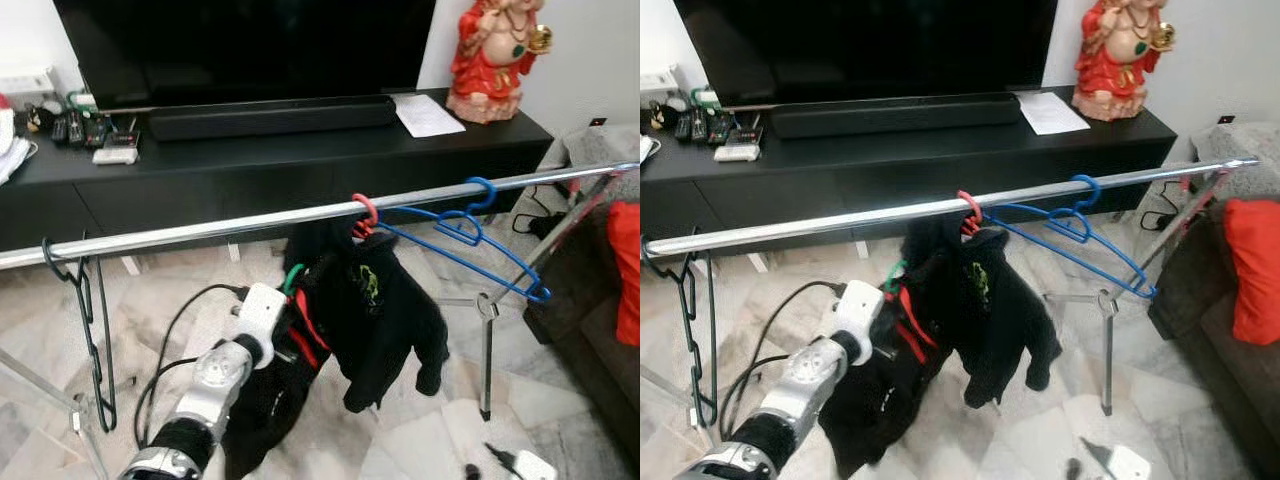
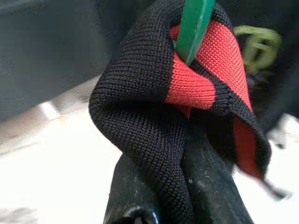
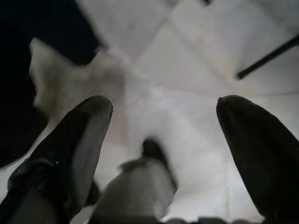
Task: Hang hanger
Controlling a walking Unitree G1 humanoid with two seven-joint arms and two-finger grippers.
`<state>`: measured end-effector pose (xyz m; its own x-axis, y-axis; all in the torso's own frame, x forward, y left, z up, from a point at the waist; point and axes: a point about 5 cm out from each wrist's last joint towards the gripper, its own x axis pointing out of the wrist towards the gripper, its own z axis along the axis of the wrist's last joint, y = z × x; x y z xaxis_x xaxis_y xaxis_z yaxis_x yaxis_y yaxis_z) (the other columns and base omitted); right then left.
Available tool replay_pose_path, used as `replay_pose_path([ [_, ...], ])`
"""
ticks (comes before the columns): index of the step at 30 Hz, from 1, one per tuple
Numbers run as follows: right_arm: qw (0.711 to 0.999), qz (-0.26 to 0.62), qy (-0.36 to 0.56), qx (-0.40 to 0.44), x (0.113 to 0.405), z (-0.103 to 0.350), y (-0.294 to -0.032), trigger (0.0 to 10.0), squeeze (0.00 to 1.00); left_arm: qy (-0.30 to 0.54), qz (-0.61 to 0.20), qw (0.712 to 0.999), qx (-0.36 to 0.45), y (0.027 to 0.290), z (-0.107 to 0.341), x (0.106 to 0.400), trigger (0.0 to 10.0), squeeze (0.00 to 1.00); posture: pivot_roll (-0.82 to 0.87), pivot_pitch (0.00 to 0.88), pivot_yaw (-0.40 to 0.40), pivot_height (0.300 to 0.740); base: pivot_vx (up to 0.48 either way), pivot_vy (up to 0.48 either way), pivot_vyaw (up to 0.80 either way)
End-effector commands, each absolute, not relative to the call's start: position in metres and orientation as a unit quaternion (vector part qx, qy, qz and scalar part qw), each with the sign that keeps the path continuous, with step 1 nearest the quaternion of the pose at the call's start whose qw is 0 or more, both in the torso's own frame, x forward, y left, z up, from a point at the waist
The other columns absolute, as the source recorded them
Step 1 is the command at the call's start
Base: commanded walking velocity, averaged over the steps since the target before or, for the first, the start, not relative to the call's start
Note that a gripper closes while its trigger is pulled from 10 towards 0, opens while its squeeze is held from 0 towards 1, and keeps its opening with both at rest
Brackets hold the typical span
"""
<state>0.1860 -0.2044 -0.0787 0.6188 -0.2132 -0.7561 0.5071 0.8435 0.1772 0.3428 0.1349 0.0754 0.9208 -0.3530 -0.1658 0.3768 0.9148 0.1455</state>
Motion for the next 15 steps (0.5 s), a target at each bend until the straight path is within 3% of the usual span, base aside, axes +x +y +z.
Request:
replay_pose_path([
  [1, 0.875, -0.214, 0.395, 0.178, 0.1776, -0.0812, -0.2139, 10.0, 0.00, 0.069, -0.179, 0.978, 0.087, 0.1332, 0.0753, 0.3435, 10.0, 0.00, 0.00, 0.106, -0.018, 0.740, 0.000, 0.000, 0.00],
  [7, 0.879, -0.203, 0.395, 0.172, 0.1791, -0.0806, -0.2128, 10.0, 0.00, 0.073, -0.173, 0.979, 0.073, 0.1325, 0.0738, 0.3426, 10.0, 0.00, 0.00, 0.113, -0.016, 0.740, 0.000, 0.000, 0.00],
  [11, 0.883, -0.192, 0.395, 0.163, 0.1800, -0.0802, -0.2120, 10.0, 0.00, 0.074, -0.167, 0.981, 0.070, 0.1316, 0.0729, 0.3424, 10.0, 0.00, 0.00, 0.116, -0.017, 0.740, 0.000, -0.414, 0.39],
  [15, 0.884, -0.191, 0.393, 0.167, 0.1800, -0.0802, -0.2109, 10.0, 0.00, 0.073, -0.160, 0.982, 0.072, 0.1316, 0.0733, 0.3431, 10.0, 0.00, 0.00, 0.122, -0.019, 0.740, 0.000, -0.472, 0.75],
])
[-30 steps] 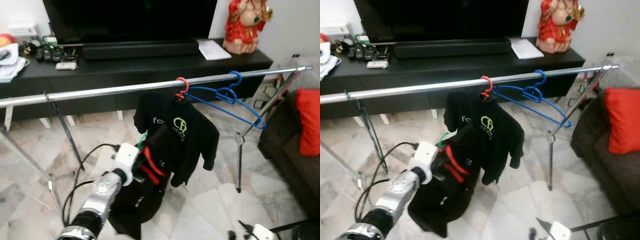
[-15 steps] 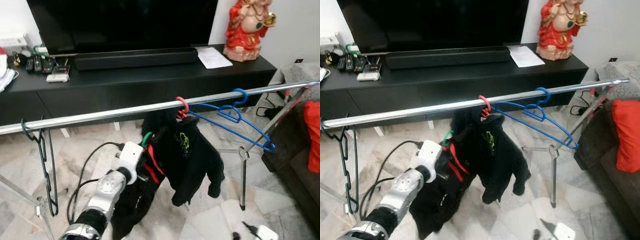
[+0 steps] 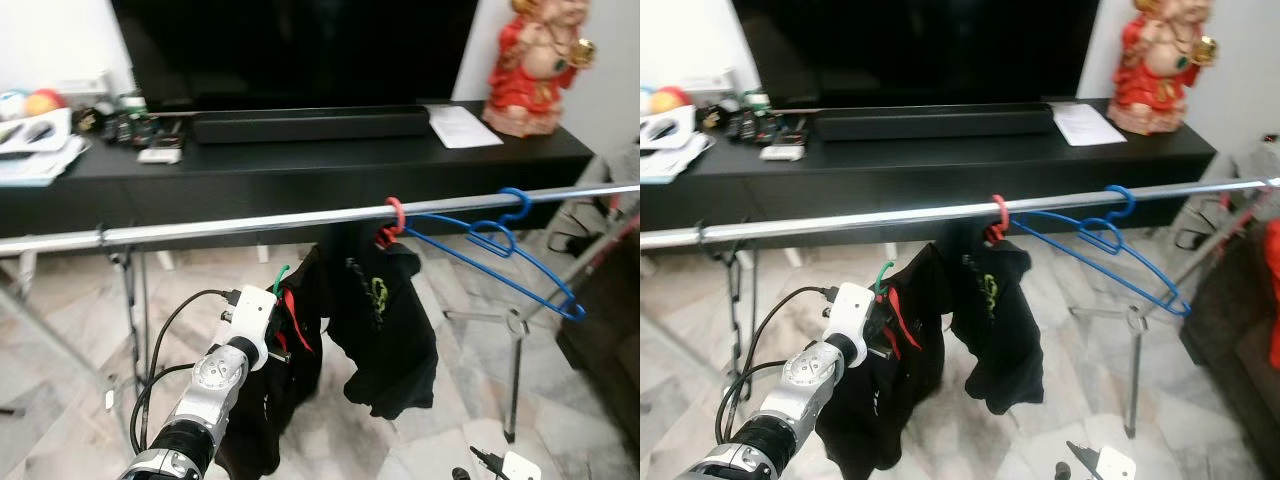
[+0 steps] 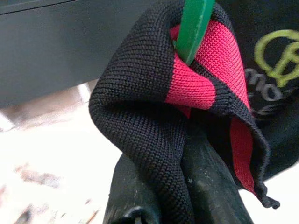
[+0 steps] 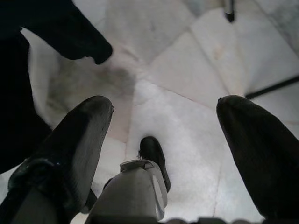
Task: Hang hanger
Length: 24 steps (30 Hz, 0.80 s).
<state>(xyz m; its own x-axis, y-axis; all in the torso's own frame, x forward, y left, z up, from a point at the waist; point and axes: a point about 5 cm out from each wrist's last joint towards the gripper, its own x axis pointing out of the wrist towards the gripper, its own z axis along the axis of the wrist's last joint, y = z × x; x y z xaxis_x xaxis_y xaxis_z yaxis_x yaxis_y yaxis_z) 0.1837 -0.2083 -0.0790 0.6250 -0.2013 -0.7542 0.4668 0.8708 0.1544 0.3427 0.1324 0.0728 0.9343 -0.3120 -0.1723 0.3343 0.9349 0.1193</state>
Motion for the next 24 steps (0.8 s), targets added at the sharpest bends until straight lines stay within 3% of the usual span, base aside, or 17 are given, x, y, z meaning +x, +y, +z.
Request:
replay_pose_path([
  [1, 0.884, -0.190, 0.393, 0.167, 0.180, -0.080, -0.211, 10.0, 0.00, 0.073, -0.160, 0.982, 0.073, 0.132, 0.073, 0.343, 10.0, 0.00, 0.00, 0.122, -0.019, 0.740, 0.000, -0.472, 0.62],
  [13, 0.882, -0.193, 0.394, 0.170, 0.179, -0.081, -0.212, 10.0, 0.00, 0.074, -0.166, 0.980, 0.084, 0.130, 0.073, 0.343, 10.0, 0.00, 0.00, 0.126, -0.027, 0.740, 0.000, -0.469, 0.04],
  [18, 0.883, -0.194, 0.393, 0.169, 0.179, -0.080, -0.214, 10.0, 0.00, 0.067, -0.179, 0.976, 0.102, 0.126, 0.074, 0.343, 10.0, 0.00, 0.00, 0.126, -0.034, 0.740, 0.000, 0.000, 0.00],
  [24, 0.884, -0.192, 0.392, 0.167, 0.180, -0.080, -0.215, 10.0, 0.00, 0.060, -0.135, 0.984, 0.102, 0.137, 0.081, 0.350, 10.0, 0.00, 0.00, 0.125, -0.040, 0.740, 0.000, 0.000, 0.00],
])
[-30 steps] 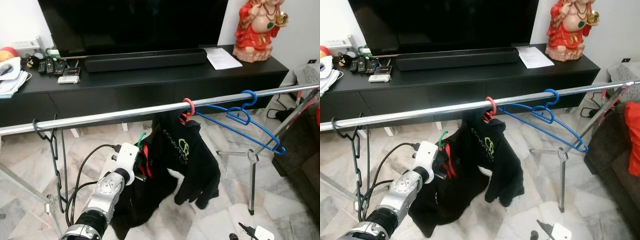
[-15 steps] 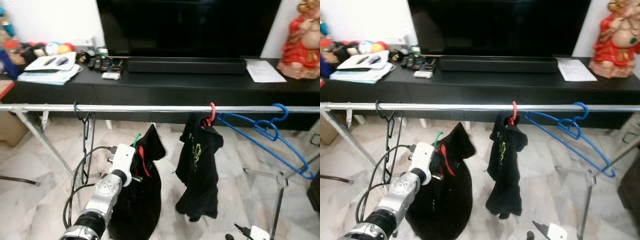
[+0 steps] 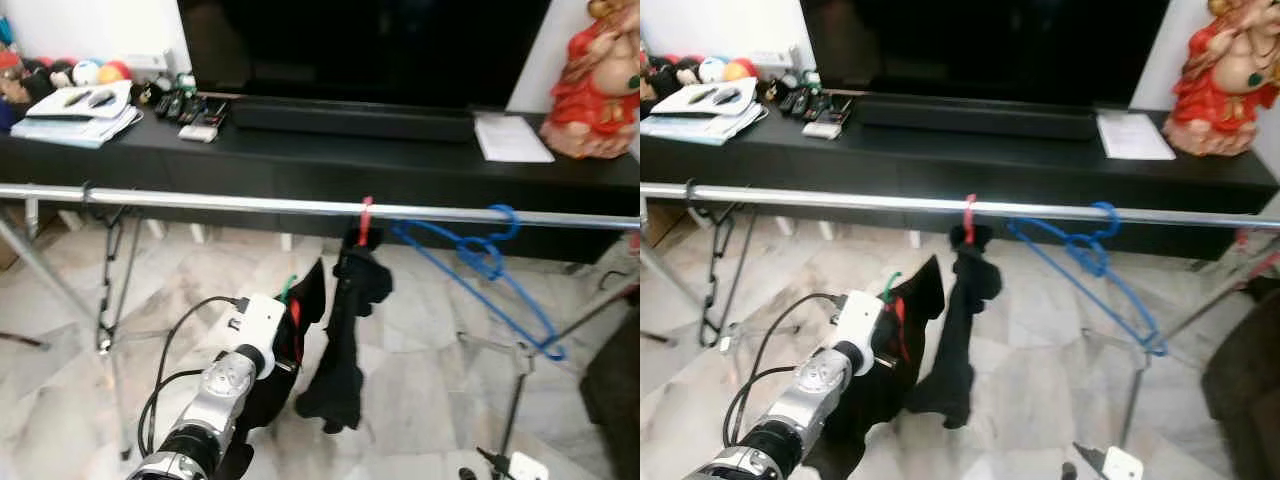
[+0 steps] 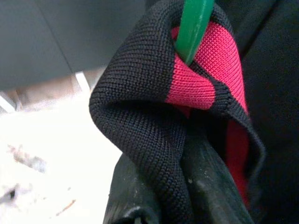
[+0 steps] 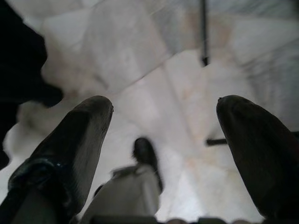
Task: Hang hanger
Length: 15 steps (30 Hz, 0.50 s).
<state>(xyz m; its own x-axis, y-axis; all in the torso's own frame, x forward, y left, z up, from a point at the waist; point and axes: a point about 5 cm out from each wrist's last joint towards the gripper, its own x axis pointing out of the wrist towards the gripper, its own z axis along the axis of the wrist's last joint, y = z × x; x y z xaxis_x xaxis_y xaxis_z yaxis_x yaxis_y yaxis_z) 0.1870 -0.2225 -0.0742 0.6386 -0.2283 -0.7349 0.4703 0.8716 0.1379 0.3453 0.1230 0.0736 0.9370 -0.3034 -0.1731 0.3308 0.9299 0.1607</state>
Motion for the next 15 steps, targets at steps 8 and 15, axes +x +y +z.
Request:
replay_pose_path([
  [8, 0.885, -0.182, 0.394, 0.166, 0.180, -0.080, -0.216, 10.0, 0.00, 0.044, -0.097, 0.986, 0.129, 0.152, 0.092, 0.359, 10.0, 0.00, -0.01, 0.121, -0.053, 0.740, 0.000, 0.000, 0.00],
  [15, 0.886, -0.179, 0.397, 0.162, 0.179, -0.080, -0.216, 10.0, 0.00, 0.041, -0.070, 0.979, 0.185, 0.180, 0.096, 0.358, 10.0, 0.00, -0.01, 0.117, -0.056, 0.740, 0.000, 0.000, 0.00],
])
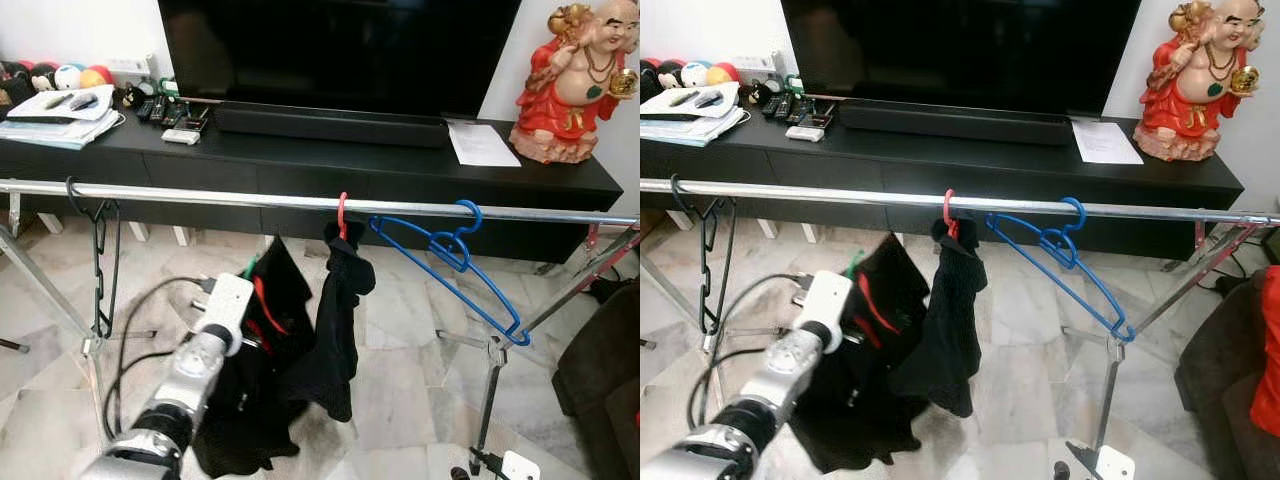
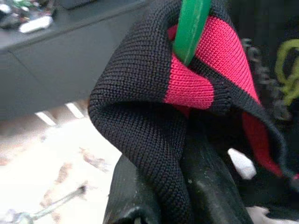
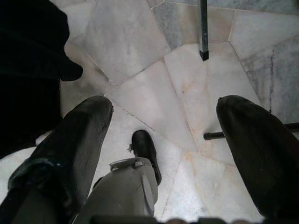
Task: Hang hanger
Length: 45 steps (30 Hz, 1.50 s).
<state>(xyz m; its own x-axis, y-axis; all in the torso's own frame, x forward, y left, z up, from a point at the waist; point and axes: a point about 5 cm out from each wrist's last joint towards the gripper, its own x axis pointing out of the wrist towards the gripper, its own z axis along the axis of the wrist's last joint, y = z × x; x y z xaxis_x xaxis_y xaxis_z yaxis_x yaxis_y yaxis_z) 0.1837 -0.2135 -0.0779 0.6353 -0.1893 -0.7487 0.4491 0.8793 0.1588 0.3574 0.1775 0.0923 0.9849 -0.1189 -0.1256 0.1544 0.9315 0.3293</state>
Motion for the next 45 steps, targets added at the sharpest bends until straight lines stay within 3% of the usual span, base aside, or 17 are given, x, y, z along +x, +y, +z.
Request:
replay_pose_path([
  [1, 0.886, -0.178, 0.397, 0.162, 0.179, -0.080, -0.216, 10.0, 0.00, 0.040, -0.071, 0.979, 0.187, 0.181, 0.096, 0.358, 10.0, 0.00, -0.01, 0.117, -0.056, 0.740, 0.000, 0.000, 0.00],
  [8, 0.885, -0.175, 0.401, 0.159, 0.178, -0.081, -0.216, 10.0, 0.00, 0.025, -0.070, 0.986, 0.152, 0.195, 0.102, 0.358, 10.0, 0.00, 0.00, 0.101, -0.059, 0.740, 0.000, 0.000, 0.00],
  [11, 0.885, -0.172, 0.402, 0.157, 0.177, -0.081, -0.216, 10.0, 0.00, 0.014, -0.072, 0.993, 0.090, 0.193, 0.107, 0.360, 10.0, 0.00, 0.00, 0.090, -0.057, 0.740, 0.000, 0.000, 0.00],
  [18, 0.886, -0.174, 0.397, 0.162, 0.177, -0.081, -0.215, 10.0, 0.00, -0.006, -0.097, 0.993, 0.070, 0.183, 0.103, 0.355, 10.0, 0.00, -0.02, 0.080, -0.050, 0.740, 0.000, 0.000, 0.00],
  [31, 0.886, -0.169, 0.406, 0.148, 0.172, -0.083, -0.216, 10.0, 0.00, -0.031, -0.074, 0.988, 0.133, 0.216, 0.094, 0.331, 10.0, 0.00, -0.01, 0.090, -0.049, 0.740, 0.000, 0.000, 0.00],
  [45, 0.888, -0.174, 0.397, 0.156, 0.174, -0.082, -0.215, 10.0, 0.00, -0.040, -0.090, 0.990, 0.104, 0.203, 0.091, 0.326, 10.0, 0.00, -0.01, 0.129, -0.049, 0.740, 0.145, 0.000, 0.00],
])
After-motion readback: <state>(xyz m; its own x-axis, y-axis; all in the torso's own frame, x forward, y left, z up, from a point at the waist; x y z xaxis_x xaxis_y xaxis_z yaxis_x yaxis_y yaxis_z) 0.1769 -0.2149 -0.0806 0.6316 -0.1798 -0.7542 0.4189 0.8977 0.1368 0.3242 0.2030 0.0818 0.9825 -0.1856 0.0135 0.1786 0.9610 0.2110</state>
